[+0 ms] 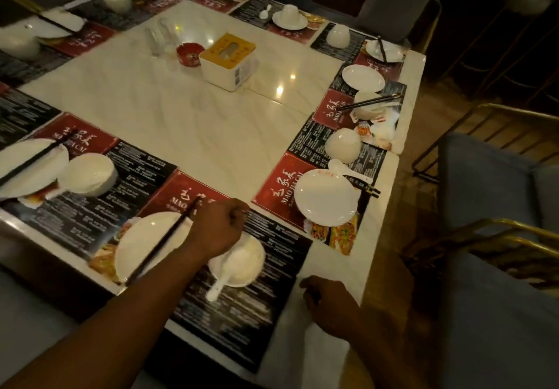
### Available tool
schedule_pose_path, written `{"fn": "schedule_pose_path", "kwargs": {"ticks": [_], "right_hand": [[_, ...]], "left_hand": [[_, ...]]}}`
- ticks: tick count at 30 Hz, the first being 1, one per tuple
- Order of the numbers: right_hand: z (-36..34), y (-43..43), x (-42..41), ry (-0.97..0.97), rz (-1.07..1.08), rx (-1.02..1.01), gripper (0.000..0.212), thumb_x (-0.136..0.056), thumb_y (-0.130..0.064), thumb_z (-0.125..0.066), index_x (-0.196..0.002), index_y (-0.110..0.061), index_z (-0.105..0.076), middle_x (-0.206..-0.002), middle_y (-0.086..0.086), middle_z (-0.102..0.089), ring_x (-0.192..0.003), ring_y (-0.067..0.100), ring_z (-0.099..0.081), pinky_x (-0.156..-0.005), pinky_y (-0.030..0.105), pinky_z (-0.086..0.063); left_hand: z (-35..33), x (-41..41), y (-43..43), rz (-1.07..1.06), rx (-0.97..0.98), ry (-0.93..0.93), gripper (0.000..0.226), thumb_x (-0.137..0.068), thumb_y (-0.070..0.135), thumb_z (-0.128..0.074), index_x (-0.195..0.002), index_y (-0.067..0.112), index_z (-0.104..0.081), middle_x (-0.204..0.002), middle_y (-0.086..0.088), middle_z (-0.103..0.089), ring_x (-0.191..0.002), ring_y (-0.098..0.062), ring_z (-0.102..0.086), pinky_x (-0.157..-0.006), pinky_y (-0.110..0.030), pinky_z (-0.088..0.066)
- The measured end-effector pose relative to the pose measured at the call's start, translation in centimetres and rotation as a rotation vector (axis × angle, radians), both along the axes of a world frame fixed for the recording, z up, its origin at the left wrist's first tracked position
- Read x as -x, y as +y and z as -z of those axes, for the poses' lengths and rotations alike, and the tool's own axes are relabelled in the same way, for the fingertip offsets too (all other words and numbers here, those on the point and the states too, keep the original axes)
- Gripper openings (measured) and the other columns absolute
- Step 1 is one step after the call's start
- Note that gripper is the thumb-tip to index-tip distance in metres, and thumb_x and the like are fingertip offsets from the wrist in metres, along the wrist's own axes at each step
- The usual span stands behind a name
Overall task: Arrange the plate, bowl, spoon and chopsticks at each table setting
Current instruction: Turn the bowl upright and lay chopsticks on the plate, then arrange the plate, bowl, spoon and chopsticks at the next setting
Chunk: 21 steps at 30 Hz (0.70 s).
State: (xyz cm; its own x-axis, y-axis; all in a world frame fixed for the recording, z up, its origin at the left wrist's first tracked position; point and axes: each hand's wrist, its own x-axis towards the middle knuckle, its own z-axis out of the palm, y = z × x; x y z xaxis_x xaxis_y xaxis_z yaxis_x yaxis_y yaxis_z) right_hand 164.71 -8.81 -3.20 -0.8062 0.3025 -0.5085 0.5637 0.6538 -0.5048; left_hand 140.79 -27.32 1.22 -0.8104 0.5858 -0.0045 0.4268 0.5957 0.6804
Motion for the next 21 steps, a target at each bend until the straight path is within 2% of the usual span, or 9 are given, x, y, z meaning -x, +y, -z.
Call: {"fn": "schedule_pose_path", "kwargs": {"ticks": [2, 6, 9, 12, 15, 19, 21], "right_hand": [[-0.2, 2.6, -2.1, -0.063, -0.049, -0.005, 0.031, -0.098, -0.026, -0.05, -0.126, -0.034, -0.061, -0.117, -0.008, -0.067, -0.093, 0.005, -0.062, -0.08, 0.018, -0.05], [-0.9, 7.4, -6.1, -0.051, -0.243, -0.085, 0.033, -0.098, -0.027, -0.05, -0.131, -0.03, -0.057, -0.122, -0.005, -0.062, -0.109, 0.013, -0.057, -0.092, 0.026, -0.048], [-1.8, 10.9, -7.6, -0.041, -0.288, -0.094, 0.035, -0.097, -0.024, -0.051, -0.131, -0.028, -0.058, -0.124, -0.004, -0.061, -0.11, 0.015, -0.058, -0.09, 0.026, -0.048], [-2.7, 13.7, -7.7, -0.001, -0.259, -0.094, 0.032, -0.094, -0.022, -0.053, -0.124, -0.028, -0.062, -0.117, -0.005, -0.066, -0.1, 0.012, -0.062, -0.085, 0.031, -0.055], [-3.2, 16.3, -6.9, 0.026, -0.226, -0.115, 0.03, -0.092, -0.022, -0.057, -0.121, -0.029, -0.063, -0.112, -0.008, -0.067, -0.096, 0.009, -0.062, -0.083, 0.032, -0.058], [-3.4, 19.3, -3.9, 0.07, -0.213, -0.131, 0.029, -0.093, -0.021, -0.06, -0.12, -0.031, -0.064, -0.102, -0.017, -0.064, -0.088, 0.001, -0.06, -0.075, 0.018, -0.055], [-3.6, 20.8, -1.7, 0.081, -0.249, -0.114, 0.029, -0.094, -0.023, -0.059, -0.122, -0.032, -0.063, -0.108, -0.016, -0.065, -0.088, -0.001, -0.059, -0.073, 0.013, -0.049]], "left_hand": [[-0.4, -3.2, 2.3, -0.038, -0.015, 0.024, 0.019, -0.092, 0.018, -0.062, -0.106, 0.02, -0.075, -0.094, 0.002, -0.076, -0.082, -0.014, -0.07, -0.077, -0.025, -0.053], [0.0, -10.0, 6.6, -0.106, -0.018, 0.059, 0.02, -0.089, 0.02, -0.065, -0.106, 0.026, -0.074, -0.097, 0.012, -0.073, -0.081, -0.002, -0.064, -0.072, -0.019, -0.049], [0.3, -13.7, 9.1, -0.111, -0.013, 0.032, 0.022, -0.088, 0.016, -0.065, -0.106, 0.024, -0.075, -0.098, 0.011, -0.074, -0.077, 0.0, -0.063, -0.07, -0.014, -0.049], [0.6, -15.5, 10.3, -0.144, -0.022, -0.021, 0.02, -0.087, 0.017, -0.069, -0.106, 0.023, -0.074, -0.086, 0.019, -0.068, -0.067, 0.01, -0.057, -0.067, -0.006, -0.045], [1.3, -15.6, 11.1, -0.19, -0.004, -0.071, 0.02, -0.087, 0.018, -0.07, -0.106, 0.023, -0.074, -0.081, 0.023, -0.062, -0.07, 0.012, -0.058, -0.065, 0.0, -0.038], [2.4, -14.8, 12.8, -0.224, -0.01, -0.067, 0.023, -0.088, 0.015, -0.068, -0.109, 0.021, -0.074, -0.092, 0.011, -0.072, -0.074, 0.003, -0.061, -0.07, -0.012, -0.049], [3.1, -14.0, 13.9, -0.265, -0.016, -0.061, 0.022, -0.089, 0.016, -0.066, -0.11, 0.02, -0.073, -0.097, 0.007, -0.073, -0.078, 0.0, -0.063, -0.073, -0.018, -0.052]]}}
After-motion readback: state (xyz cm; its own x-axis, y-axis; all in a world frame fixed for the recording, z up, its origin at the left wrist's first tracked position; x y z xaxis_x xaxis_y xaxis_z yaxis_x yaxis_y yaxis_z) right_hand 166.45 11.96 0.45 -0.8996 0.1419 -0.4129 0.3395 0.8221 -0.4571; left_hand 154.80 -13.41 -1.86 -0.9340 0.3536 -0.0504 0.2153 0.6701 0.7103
